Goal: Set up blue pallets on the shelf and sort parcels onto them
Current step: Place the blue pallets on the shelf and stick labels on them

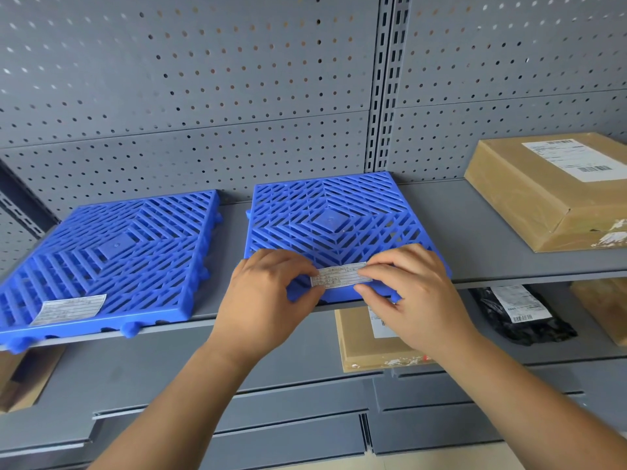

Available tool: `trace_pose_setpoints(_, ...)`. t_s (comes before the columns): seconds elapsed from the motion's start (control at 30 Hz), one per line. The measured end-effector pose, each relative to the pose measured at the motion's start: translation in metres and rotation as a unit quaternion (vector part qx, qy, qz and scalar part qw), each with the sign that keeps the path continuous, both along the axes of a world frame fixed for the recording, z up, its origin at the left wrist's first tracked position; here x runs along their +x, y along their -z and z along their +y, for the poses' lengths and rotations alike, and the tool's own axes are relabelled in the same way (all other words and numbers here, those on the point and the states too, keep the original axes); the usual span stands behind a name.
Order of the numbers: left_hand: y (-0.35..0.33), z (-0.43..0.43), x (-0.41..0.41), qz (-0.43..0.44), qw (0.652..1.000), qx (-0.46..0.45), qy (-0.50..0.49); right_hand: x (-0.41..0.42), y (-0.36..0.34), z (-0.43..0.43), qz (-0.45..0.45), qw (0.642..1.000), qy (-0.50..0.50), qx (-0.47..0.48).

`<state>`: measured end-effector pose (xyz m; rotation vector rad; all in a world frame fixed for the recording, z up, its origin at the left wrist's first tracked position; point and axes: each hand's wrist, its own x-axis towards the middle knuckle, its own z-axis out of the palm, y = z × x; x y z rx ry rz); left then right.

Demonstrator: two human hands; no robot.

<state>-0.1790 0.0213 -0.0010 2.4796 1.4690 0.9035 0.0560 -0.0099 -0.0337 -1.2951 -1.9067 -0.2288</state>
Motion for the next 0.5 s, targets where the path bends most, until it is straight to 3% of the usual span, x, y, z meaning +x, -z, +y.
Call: trace_pose_setpoints(0.5,-0.016,0.008,0.040,-0.051,0.997,0.032,0.053,0.008,-0.028,-0.030,0.043,0.981,0.176,-0.065)
